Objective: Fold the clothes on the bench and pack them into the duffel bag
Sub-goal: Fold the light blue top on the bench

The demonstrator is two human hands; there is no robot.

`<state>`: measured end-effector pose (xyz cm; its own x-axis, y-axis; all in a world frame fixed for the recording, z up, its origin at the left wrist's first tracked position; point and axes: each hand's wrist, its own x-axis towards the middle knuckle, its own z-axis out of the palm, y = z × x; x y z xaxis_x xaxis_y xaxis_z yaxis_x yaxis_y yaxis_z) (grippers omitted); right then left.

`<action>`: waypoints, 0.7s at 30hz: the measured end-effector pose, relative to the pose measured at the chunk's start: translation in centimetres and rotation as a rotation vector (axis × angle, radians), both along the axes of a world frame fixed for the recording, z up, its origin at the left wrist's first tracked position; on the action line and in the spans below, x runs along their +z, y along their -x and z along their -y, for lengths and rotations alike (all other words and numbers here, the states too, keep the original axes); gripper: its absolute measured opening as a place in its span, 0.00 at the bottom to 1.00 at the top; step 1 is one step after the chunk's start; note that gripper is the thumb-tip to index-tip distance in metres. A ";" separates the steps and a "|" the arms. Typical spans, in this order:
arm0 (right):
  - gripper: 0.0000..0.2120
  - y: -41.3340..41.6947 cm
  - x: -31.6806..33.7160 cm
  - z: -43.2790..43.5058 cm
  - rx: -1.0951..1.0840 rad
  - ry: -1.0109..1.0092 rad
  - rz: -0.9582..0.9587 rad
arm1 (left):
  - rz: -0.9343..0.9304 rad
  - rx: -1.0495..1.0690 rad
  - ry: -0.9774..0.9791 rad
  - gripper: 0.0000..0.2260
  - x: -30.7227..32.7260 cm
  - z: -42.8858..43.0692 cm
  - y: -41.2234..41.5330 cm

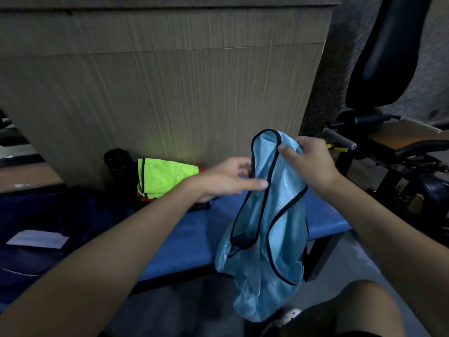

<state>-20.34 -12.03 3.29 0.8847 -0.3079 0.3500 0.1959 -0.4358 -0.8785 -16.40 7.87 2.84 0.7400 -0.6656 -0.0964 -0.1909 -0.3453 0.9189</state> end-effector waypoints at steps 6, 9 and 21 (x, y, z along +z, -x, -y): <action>0.15 0.0 0.1 0.7 -0.114 0.013 -0.036 | -0.008 0.105 0.134 0.10 -1.1 2.4 1.4; 0.08 -0.3 -0.4 1.5 -0.179 0.082 -0.056 | -0.028 0.193 0.209 0.07 -0.3 3.0 1.5; 0.08 2.1 -3.0 0.2 0.246 0.369 -0.156 | -0.136 0.537 0.443 0.04 1.8 3.4 0.1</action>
